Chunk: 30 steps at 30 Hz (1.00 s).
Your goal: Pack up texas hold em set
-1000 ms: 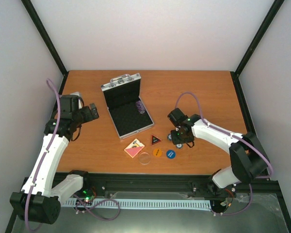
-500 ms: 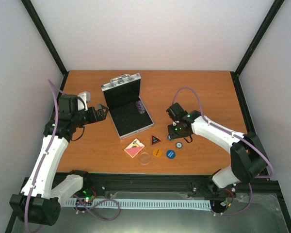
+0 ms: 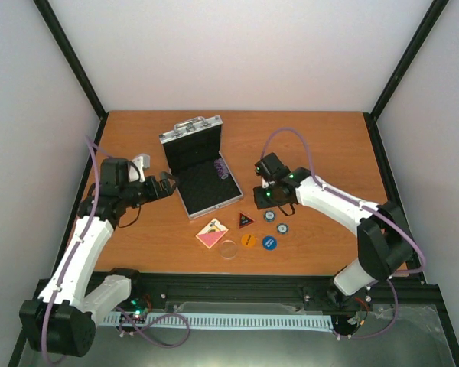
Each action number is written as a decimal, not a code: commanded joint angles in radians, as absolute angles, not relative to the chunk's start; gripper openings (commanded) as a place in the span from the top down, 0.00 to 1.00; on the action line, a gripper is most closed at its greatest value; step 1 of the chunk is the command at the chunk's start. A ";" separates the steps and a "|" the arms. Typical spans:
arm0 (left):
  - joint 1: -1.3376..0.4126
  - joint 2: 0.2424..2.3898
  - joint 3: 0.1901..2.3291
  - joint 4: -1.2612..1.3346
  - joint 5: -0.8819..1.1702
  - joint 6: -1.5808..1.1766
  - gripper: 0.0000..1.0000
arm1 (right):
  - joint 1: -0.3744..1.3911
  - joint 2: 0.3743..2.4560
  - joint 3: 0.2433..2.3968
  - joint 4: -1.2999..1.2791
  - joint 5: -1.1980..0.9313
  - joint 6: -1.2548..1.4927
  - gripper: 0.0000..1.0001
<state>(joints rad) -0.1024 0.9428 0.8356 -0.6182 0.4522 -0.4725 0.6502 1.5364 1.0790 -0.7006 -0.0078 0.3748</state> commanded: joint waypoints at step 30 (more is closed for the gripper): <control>-0.380 1.141 0.800 -0.358 0.221 -0.590 0.01 | 0.693 1.553 1.164 -0.485 -0.063 0.543 0.97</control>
<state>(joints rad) -0.3706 1.1675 0.8265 -0.4271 0.2638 -0.5507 0.6880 1.5402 1.1156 -0.5591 -0.0654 0.4774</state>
